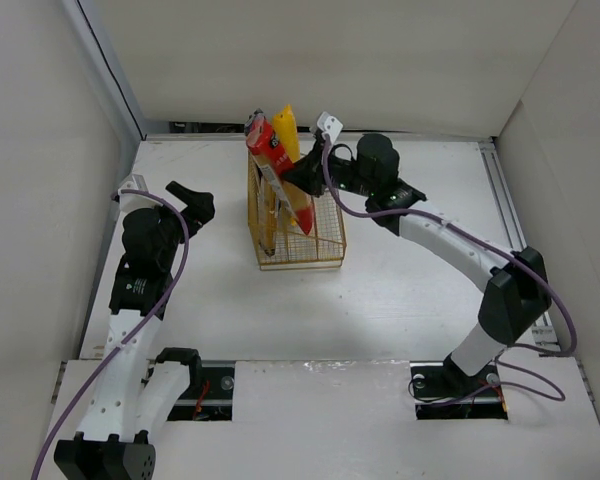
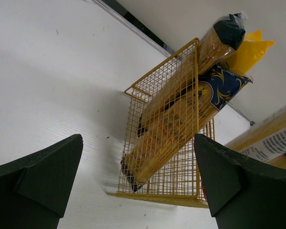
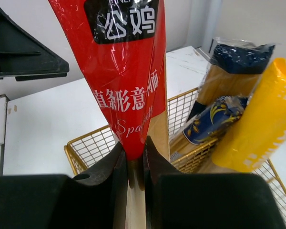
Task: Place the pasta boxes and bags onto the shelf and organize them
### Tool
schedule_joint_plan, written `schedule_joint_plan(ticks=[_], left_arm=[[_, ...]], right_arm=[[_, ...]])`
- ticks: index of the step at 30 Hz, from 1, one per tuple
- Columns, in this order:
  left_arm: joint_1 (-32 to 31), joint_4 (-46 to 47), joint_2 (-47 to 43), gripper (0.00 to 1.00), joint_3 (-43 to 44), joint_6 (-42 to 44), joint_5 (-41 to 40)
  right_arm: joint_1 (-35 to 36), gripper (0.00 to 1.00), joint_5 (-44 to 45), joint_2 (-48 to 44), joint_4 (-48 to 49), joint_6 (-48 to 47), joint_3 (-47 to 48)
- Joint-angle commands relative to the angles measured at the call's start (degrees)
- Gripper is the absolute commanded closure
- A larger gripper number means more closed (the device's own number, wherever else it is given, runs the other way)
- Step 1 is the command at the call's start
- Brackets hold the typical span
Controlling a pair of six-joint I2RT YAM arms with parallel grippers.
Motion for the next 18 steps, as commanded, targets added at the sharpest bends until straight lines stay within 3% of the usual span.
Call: schedule_joint_plan(ticks=[1, 5, 11, 13, 18], left_arm=[[-0.1, 1.2, -0.9, 0.0, 0.2, -0.4, -0.4], [-0.1, 1.2, -0.3, 0.0, 0.2, -0.4, -0.4], [-0.1, 1.7, 0.2, 0.0, 0.2, -0.4, -0.4], [-0.1, 1.7, 0.2, 0.0, 0.2, -0.4, -0.4], [-0.1, 2.3, 0.7, 0.0, 0.2, -0.4, 0.2]], right_arm=[[0.5, 1.0, -6.0, -0.1, 21.4, 2.2, 1.2], [-0.8, 1.0, -7.5, 2.5, 25.3, 5.4, -1.1], [-0.1, 1.0, -7.6, 1.1, 32.8, 8.6, -12.0], [0.6, 0.88, -7.6, -0.6, 32.8, 8.6, -16.5], [2.1, 0.38, -1.8, -4.3, 35.1, 8.6, -21.9]])
